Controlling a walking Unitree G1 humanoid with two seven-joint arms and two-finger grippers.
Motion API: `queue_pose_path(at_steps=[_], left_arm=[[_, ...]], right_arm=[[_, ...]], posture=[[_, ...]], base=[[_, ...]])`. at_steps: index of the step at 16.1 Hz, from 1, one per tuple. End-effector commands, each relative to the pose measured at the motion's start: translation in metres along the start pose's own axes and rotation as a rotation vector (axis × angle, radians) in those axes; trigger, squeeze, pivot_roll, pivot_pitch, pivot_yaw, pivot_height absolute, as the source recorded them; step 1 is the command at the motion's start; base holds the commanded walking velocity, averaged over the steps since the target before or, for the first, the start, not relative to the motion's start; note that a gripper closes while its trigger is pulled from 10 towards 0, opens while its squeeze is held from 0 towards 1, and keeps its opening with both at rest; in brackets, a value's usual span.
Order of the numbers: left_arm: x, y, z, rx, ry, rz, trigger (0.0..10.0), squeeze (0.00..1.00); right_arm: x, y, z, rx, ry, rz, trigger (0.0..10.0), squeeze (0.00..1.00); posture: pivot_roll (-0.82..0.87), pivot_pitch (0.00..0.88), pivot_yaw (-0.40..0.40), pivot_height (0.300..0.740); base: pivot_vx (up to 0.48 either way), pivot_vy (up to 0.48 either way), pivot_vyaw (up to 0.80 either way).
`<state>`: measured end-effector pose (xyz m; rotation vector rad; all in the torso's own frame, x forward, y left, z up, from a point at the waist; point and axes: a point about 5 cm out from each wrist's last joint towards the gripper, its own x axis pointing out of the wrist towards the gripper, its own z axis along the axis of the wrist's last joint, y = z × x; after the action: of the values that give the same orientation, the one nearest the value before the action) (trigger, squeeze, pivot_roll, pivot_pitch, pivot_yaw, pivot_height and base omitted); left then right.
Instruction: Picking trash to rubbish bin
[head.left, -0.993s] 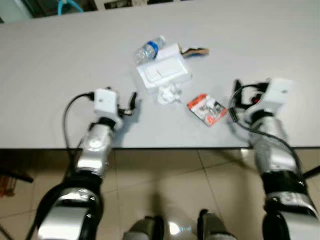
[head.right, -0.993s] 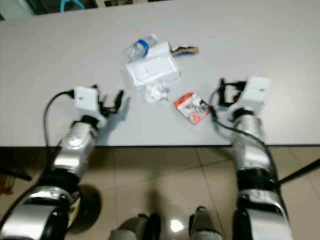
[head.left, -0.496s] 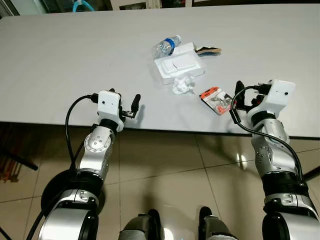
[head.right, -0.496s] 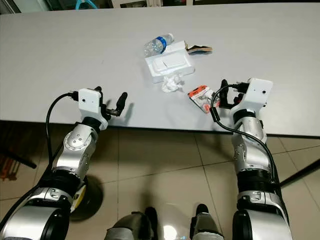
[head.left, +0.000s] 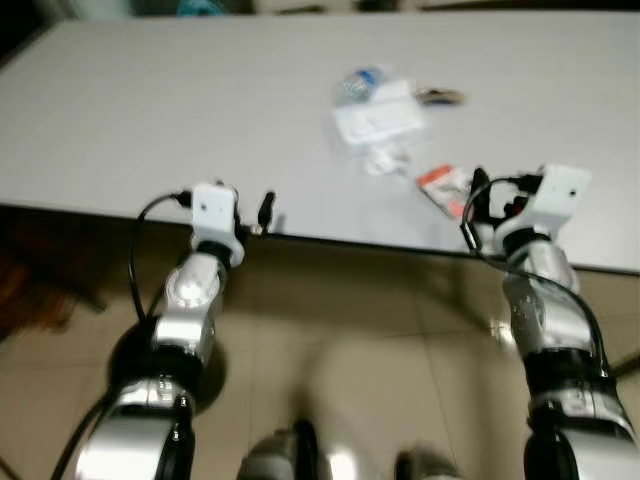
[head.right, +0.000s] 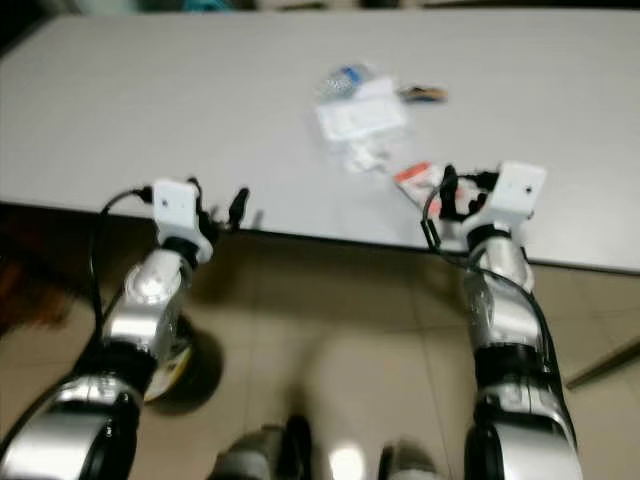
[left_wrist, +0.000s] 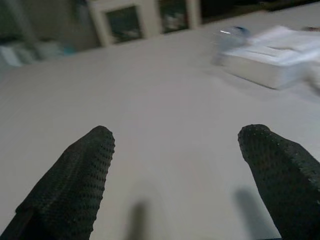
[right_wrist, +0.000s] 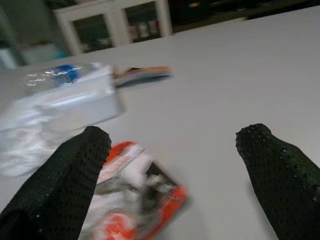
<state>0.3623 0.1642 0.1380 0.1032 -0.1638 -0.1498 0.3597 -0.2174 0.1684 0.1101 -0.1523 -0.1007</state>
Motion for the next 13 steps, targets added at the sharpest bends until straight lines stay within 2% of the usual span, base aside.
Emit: queue_pose_path(at_steps=[1, 13], left_arm=[[-0.0001, 0.0017, 0.001, 0.008, -0.006, 0.006, 10.0, 0.0], [0.0009, 0.0033, 0.0057, 0.004, -0.033, 0.005, 10.0, 0.0]], right_arm=[[-0.0009, -0.0002, -0.0022, 0.003, 0.012, 0.0, 10.0, 0.0], [-0.0014, 0.0, -0.0031, 0.002, 0.013, 0.0, 10.0, 0.0]], posture=[[0.03, 0.222, 0.117, 0.74], [0.03, 0.215, 0.12, 0.74]], base=[[0.0, 0.0, 0.0], [0.0, 0.0, 0.0]])
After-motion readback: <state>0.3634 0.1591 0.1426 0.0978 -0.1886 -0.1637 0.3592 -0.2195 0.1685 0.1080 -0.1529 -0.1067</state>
